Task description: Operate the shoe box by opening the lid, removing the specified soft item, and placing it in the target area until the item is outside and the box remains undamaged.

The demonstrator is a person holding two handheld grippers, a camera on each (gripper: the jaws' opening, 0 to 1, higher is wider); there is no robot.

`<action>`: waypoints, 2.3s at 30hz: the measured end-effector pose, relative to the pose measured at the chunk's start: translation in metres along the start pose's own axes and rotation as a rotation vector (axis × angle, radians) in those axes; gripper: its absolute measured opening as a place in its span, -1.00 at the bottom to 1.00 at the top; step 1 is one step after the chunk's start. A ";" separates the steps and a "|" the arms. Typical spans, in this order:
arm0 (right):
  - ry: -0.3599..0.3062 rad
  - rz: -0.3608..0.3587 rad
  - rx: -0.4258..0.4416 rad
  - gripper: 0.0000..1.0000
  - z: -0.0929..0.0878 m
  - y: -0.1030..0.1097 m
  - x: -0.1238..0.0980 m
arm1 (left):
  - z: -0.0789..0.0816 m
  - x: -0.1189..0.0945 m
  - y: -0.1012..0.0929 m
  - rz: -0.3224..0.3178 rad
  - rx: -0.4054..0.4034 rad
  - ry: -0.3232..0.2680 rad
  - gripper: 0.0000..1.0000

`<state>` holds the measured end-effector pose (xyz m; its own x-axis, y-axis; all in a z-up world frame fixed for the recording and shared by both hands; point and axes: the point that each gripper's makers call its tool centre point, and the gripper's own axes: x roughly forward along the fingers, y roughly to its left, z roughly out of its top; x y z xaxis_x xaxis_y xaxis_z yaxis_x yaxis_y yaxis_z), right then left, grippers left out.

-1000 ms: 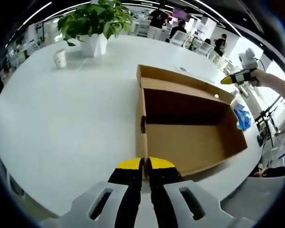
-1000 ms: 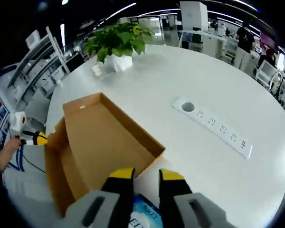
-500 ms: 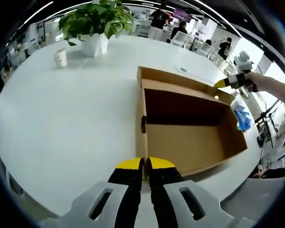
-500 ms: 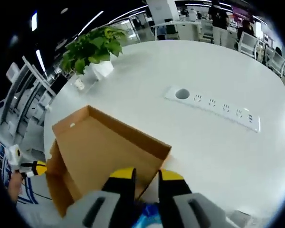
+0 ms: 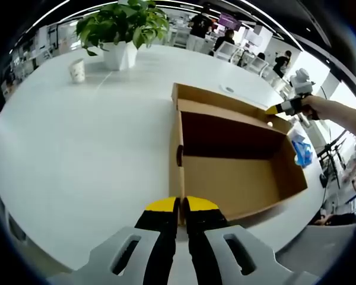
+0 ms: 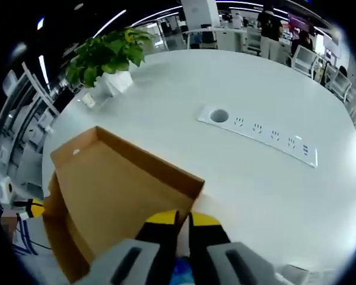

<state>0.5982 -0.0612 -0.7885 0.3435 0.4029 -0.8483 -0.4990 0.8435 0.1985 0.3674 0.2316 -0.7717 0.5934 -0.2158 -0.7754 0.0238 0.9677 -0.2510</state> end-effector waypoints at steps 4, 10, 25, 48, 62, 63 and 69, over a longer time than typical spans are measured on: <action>-0.020 -0.004 -0.037 -1.00 0.002 0.003 -0.006 | 0.000 0.001 0.000 0.000 0.008 0.007 -0.96; -0.057 -0.004 -0.040 -1.00 0.007 0.003 -0.014 | 0.000 0.001 0.001 -0.009 -0.013 0.003 -0.96; -0.158 0.006 -0.030 -1.00 0.018 0.011 -0.039 | -0.002 0.005 0.002 -0.012 -0.045 0.004 -0.95; -0.281 0.037 -0.045 -1.00 0.025 0.030 -0.083 | -0.002 0.003 0.000 -0.029 -0.057 -0.007 -0.95; -0.323 0.055 -0.099 -1.00 0.025 0.039 -0.102 | -0.001 0.004 0.000 -0.032 -0.054 -0.011 -0.95; -0.324 0.055 -0.105 -1.00 0.025 0.040 -0.103 | -0.001 0.004 0.000 -0.033 -0.055 -0.011 -0.95; -0.336 0.063 -0.111 -1.00 0.022 0.043 -0.110 | -0.001 0.005 0.000 -0.034 -0.050 -0.011 -0.95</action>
<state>0.5562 -0.0612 -0.6759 0.5420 0.5630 -0.6238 -0.6049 0.7767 0.1754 0.3694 0.2302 -0.7758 0.6020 -0.2468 -0.7594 0.0044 0.9520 -0.3059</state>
